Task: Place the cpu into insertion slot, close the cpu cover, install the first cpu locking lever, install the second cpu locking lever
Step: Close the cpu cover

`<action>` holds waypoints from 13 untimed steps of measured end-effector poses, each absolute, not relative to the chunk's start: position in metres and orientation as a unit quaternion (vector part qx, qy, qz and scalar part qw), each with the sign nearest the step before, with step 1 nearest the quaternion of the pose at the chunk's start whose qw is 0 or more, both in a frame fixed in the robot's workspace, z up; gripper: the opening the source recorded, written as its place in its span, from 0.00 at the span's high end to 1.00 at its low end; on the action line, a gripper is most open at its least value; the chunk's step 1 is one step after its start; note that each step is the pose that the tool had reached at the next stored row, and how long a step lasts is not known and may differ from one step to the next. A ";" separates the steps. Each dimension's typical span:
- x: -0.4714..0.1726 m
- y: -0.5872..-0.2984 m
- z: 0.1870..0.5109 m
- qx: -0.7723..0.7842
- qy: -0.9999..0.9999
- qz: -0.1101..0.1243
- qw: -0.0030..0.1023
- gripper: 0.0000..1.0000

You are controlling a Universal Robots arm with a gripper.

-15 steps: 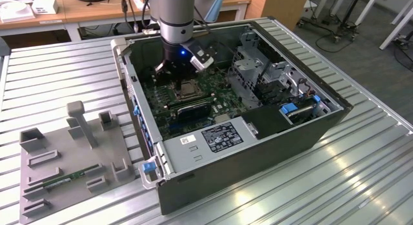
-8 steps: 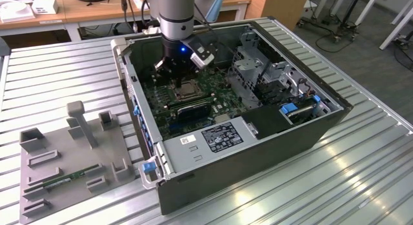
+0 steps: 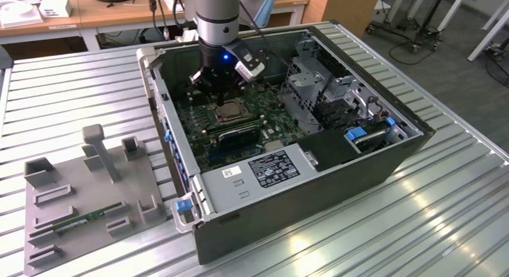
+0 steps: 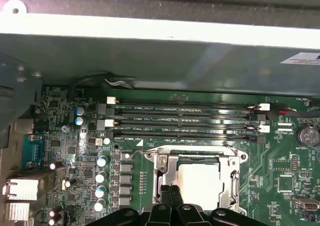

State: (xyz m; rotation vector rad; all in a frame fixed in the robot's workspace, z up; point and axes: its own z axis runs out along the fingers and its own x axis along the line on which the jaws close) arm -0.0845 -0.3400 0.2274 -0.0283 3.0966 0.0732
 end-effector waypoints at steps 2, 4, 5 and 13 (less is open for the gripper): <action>-0.085 -0.340 0.228 -0.009 0.999 0.024 0.022 0.89; -0.084 -0.340 0.228 -0.009 0.999 0.023 0.022 0.89; -0.082 -0.340 0.228 -0.009 0.999 0.023 0.022 0.89; -0.062 -0.340 0.228 -0.009 0.999 0.023 0.022 0.89</action>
